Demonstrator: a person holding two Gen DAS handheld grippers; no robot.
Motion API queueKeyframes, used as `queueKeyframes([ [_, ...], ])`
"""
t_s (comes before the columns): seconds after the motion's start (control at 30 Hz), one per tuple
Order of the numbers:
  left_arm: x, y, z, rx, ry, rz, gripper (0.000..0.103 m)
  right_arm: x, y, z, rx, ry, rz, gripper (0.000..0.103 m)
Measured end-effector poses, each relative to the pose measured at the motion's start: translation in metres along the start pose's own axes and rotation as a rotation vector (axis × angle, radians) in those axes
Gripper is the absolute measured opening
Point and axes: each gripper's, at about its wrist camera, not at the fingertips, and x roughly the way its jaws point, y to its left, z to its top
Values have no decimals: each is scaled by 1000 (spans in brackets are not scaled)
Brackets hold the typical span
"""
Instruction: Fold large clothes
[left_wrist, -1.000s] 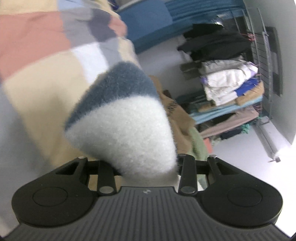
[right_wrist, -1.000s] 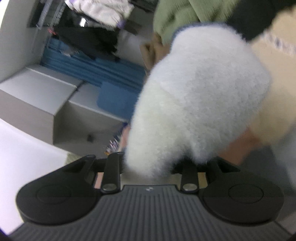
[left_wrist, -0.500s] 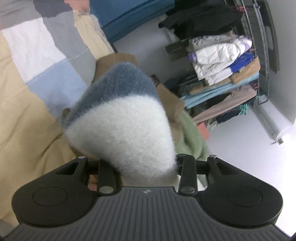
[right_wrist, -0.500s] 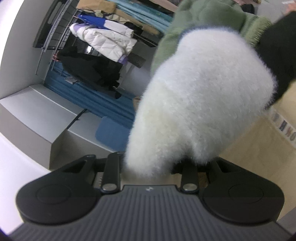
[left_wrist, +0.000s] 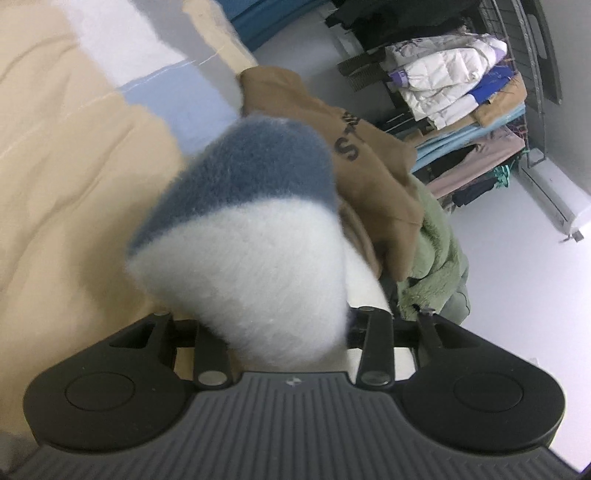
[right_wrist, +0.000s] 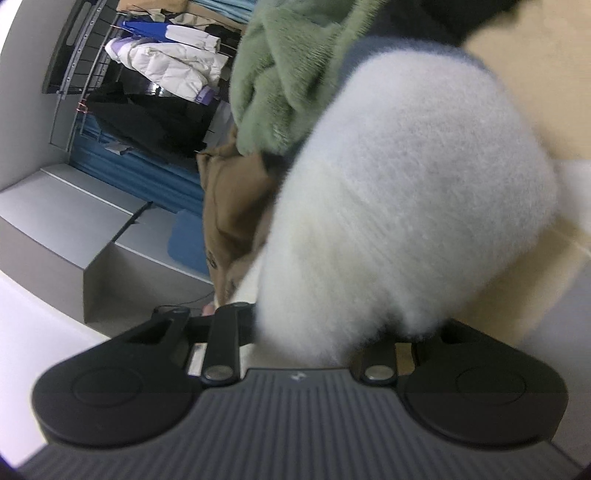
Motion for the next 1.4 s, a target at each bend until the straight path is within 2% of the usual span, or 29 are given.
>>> queueKeyframes([
  [0.17,2,10,-3,-12,2,-9,47,1,-8,-5,39,-5,10,39],
  [0.23,0,9,-3,-8,7,6,53,0,-6,-6,53,-6,-1,42],
  [0.27,-3,9,-4,-9,17,18,64,-2,-6,-8,63,-5,-12,47],
  [0.3,-5,9,-6,-7,29,26,69,-5,-6,-9,75,-4,-28,51],
  [0.33,-7,8,-7,1,36,33,69,-8,-6,-11,89,-4,-46,55],
  [0.47,-26,3,-14,50,50,87,71,-33,-6,-28,100,-13,-97,55],
  [0.6,-53,-17,-18,173,57,156,71,-64,11,-35,46,-16,-134,55],
  [0.73,-79,-46,-20,254,55,190,70,-92,49,-35,-59,-42,-146,55],
  [0.87,-111,-85,-27,383,37,199,71,-107,96,-34,-174,-56,-141,55],
  [1.1,-175,-150,-41,556,-25,174,71,-139,180,-43,-370,-94,-87,55],
  [1.23,-210,-177,-52,623,-58,158,71,-165,218,-54,-470,-136,-48,55],
  [1.4,-251,-201,-68,703,-100,141,71,-196,248,-70,-535,-169,-6,55],
])
